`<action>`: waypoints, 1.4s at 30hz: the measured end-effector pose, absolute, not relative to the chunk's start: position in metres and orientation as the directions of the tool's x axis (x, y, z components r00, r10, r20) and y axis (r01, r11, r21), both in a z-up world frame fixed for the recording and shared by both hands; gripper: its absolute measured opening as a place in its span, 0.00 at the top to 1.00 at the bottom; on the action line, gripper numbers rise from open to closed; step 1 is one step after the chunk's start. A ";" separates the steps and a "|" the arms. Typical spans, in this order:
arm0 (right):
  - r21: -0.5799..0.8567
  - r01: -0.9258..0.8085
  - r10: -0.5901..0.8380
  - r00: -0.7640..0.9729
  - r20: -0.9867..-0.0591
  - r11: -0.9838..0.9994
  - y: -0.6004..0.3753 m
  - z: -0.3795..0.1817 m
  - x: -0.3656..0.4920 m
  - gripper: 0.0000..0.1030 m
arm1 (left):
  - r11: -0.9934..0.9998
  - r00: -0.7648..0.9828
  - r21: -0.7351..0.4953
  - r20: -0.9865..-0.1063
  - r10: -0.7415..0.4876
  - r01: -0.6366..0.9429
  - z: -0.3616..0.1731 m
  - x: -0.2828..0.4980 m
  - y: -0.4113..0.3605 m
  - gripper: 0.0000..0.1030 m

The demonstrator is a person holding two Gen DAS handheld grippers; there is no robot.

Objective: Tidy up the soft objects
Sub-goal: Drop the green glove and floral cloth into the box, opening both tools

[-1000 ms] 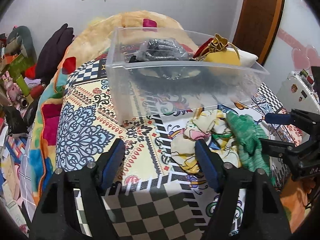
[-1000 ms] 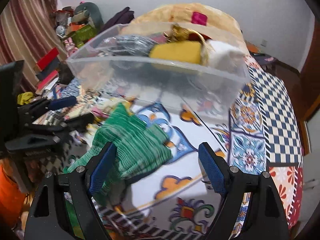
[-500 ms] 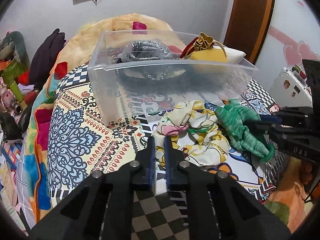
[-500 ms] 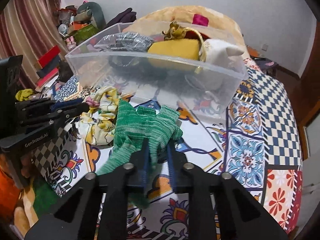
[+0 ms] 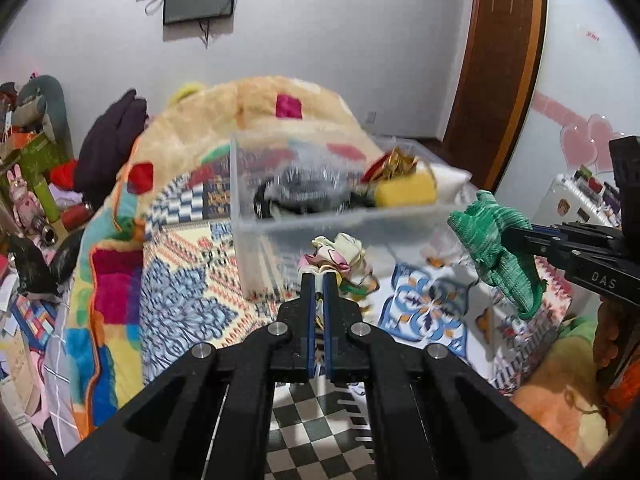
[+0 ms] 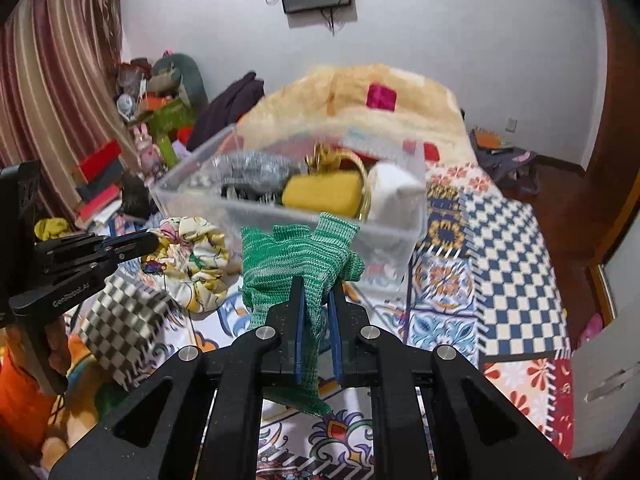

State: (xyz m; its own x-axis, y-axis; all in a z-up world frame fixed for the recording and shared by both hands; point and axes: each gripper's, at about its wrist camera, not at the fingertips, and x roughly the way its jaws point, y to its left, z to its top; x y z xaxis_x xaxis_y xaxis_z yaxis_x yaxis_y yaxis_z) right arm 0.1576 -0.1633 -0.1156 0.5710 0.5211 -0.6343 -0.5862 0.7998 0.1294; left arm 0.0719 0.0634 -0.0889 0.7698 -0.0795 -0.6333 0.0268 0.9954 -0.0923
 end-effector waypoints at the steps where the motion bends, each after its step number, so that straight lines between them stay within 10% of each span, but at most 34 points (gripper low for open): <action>1: 0.127 -0.585 0.523 0.580 -0.625 0.801 -0.164 -0.111 0.158 0.91 | 0.995 0.779 -0.090 -0.621 -0.080 0.031 -0.083 0.070 0.063 0.98; 21: 0.137 -0.586 0.576 0.678 -0.457 0.799 -0.130 -0.049 0.193 0.91 | 0.998 0.877 -0.065 -0.479 -0.036 0.006 -0.018 0.107 0.071 0.98; 42: 0.040 -0.593 0.488 0.620 -0.615 0.804 -0.073 -0.102 0.224 0.88 | 0.992 0.792 -0.124 -0.608 -0.052 -0.030 -0.073 0.160 0.088 0.90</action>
